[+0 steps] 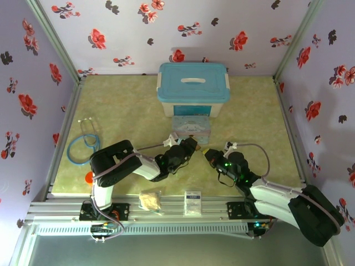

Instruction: Unlock a padlock with a key

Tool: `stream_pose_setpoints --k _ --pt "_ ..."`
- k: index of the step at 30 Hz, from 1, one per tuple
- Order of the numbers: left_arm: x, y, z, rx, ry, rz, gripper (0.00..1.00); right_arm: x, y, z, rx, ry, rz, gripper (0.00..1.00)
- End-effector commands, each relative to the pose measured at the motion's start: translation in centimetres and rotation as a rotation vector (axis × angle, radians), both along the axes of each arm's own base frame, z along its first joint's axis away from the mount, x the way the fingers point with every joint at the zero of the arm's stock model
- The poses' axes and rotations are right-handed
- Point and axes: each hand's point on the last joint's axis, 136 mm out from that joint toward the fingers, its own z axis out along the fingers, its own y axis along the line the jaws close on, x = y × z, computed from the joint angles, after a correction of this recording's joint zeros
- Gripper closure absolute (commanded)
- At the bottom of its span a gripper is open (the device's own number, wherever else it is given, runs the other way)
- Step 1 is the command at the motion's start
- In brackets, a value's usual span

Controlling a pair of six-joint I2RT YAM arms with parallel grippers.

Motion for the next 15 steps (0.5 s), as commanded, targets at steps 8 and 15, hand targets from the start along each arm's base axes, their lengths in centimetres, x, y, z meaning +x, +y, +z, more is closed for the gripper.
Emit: stream_pose_setpoints --k 8,15 --pt "-4.2 -5.6 4.3 -0.167 -0.023 -0.239 1.00 0.9 2.0 3.3 0.074 -0.081 0.071 1.00" --pt "-4.5 -5.4 4.4 -0.168 -0.031 -0.256 1.00 1.1 2.7 3.3 0.067 -0.079 0.114 1.00"
